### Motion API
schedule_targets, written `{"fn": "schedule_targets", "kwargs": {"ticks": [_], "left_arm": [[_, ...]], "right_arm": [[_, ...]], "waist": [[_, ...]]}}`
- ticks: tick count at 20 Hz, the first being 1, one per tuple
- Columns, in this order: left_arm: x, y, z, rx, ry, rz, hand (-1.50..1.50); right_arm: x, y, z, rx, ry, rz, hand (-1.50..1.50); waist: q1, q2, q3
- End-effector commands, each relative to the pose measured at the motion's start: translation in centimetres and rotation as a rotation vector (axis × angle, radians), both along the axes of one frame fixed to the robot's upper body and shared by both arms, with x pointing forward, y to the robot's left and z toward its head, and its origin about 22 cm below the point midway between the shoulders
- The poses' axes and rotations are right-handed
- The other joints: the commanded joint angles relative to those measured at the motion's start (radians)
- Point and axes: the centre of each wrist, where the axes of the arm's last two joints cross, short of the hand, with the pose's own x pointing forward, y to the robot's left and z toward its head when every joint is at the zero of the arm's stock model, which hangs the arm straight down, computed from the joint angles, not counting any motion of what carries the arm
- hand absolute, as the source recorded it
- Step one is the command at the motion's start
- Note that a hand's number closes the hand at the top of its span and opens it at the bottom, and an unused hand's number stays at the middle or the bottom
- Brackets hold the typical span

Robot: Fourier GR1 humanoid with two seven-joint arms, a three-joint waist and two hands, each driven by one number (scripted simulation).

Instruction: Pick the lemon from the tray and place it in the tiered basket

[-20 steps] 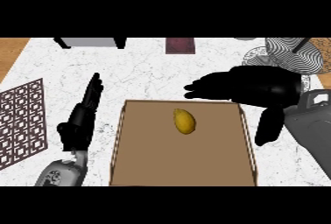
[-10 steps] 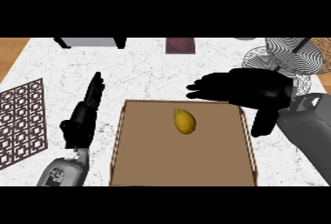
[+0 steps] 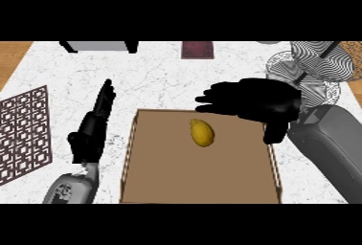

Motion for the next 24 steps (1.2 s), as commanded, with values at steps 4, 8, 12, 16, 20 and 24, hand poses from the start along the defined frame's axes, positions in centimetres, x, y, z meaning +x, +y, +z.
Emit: {"fn": "schedule_targets", "kwargs": {"ticks": [4,8,12,16,20,24], "left_arm": [[0.2,-0.7,-0.4,-0.004,0.0,0.001,0.0],[-0.8,0.1,0.1,0.003,-0.002,-0.011,0.0],[-0.3,-0.3,1.1,-0.005,0.011,-0.017,0.0],[0.4,1.0,-0.1,-0.003,-0.008,0.009,0.0],[-1.5,0.3,-0.4,0.004,0.0,0.005,0.0],[-0.2,-0.5,0.5,-0.011,-0.005,-0.003,0.0]], "right_arm": [[0.8,2.1,-1.6,-0.006,0.001,-0.063,-1.5],[1.4,1.1,-4.5,-0.03,0.025,-0.064,-1.5],[3.6,0.7,-4.2,-0.055,0.074,-0.082,-1.5],[4.0,0.6,-5.1,-0.026,0.077,-0.045,-1.5],[3.1,0.0,-5.8,-0.003,0.089,-0.028,-1.5],[3.0,2.8,-6.2,-0.021,0.108,-0.015,-1.5]], "waist": [[-0.003,-0.001,0.0],[-0.001,-0.001,0.0],[0.004,0.0,0.0],[0.002,0.001,0.0],[-0.001,-0.001,0.0],[-0.002,-0.001,0.0]]}}
